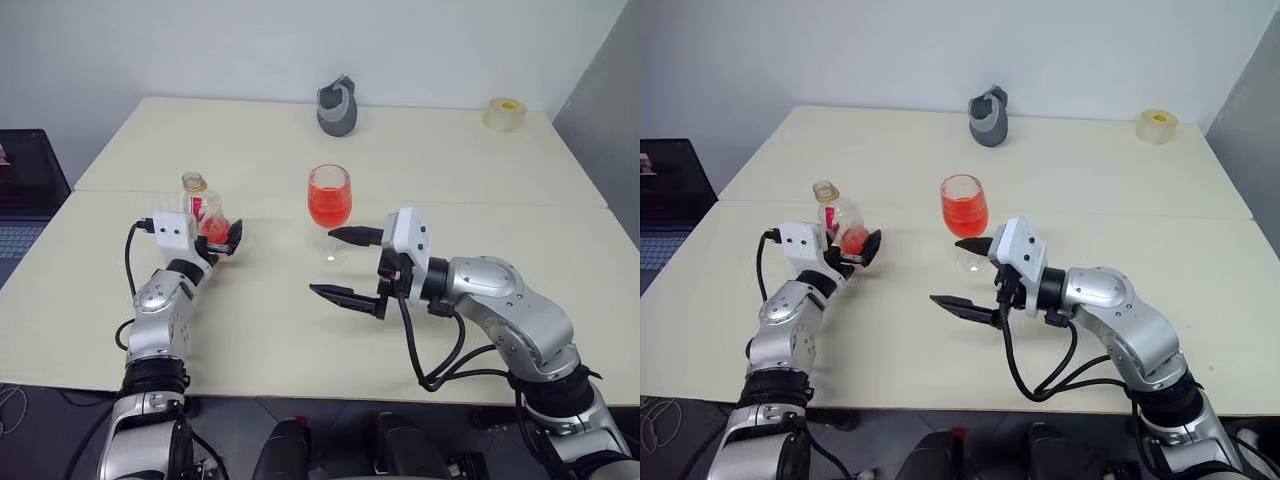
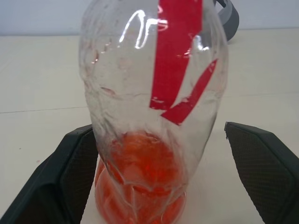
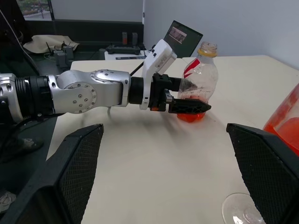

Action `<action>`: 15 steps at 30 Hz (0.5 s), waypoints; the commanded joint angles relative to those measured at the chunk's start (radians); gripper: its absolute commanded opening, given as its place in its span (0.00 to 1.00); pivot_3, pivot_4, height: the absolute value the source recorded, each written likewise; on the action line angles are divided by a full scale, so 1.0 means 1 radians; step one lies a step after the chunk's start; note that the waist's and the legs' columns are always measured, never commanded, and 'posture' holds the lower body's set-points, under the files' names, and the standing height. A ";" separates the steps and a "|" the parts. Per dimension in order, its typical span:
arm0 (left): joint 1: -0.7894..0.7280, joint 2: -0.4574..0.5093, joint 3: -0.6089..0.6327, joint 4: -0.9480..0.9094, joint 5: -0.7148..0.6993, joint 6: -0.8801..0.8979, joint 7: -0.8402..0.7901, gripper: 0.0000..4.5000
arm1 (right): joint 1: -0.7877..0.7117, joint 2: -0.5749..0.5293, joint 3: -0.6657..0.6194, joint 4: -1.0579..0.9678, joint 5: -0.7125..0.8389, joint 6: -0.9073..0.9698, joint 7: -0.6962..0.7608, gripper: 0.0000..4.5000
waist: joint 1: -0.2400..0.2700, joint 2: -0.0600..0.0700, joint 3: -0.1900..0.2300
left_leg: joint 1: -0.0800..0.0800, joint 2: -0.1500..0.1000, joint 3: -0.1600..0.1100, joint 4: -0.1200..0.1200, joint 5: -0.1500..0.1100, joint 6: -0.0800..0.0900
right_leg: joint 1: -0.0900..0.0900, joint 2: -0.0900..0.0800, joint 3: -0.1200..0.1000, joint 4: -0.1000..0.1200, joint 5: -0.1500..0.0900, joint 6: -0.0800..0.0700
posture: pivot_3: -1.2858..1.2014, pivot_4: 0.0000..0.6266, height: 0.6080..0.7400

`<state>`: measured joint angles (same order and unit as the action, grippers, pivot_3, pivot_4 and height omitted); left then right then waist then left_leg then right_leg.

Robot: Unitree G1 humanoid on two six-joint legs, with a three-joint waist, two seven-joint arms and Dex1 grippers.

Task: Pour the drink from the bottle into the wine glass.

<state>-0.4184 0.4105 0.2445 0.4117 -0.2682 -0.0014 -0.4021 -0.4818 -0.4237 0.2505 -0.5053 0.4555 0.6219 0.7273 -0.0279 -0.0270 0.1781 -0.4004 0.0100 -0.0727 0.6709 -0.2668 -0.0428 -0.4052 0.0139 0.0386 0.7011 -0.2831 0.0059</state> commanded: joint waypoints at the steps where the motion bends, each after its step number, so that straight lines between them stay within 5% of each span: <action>1: 0.037 0.009 0.027 -0.114 -0.010 0.012 0.021 1.00 | 0.008 -0.002 -0.042 -0.044 0.031 -0.006 -0.002 1.00 | 0.000 0.000 0.000 | 0.000 0.000 0.000 0.000 0.000 0.000 | 0.000 0.000 0.000 0.000 0.000 0.000 | 0.52 0.24 1.00; 15: 0.245 0.036 0.093 -0.416 -0.037 0.127 0.041 1.00 | 0.131 0.009 -0.116 -0.106 0.031 0.002 -0.121 1.00 | 0.000 0.000 0.000 | 0.001 0.000 0.000 -0.002 0.000 0.000 | 0.001 0.000 0.001 -0.002 0.000 0.000 | 0.52 0.24 1.00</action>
<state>-0.1905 0.4235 0.3093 0.0763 -0.2917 0.1269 -0.3601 -0.3680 -0.4219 0.1576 -0.5760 0.5079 0.6708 0.6329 -0.0275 -0.0272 0.1779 -0.3999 0.0101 -0.0724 0.6683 -0.2668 -0.0429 -0.4047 0.0138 0.0392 0.6988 -0.2831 0.0059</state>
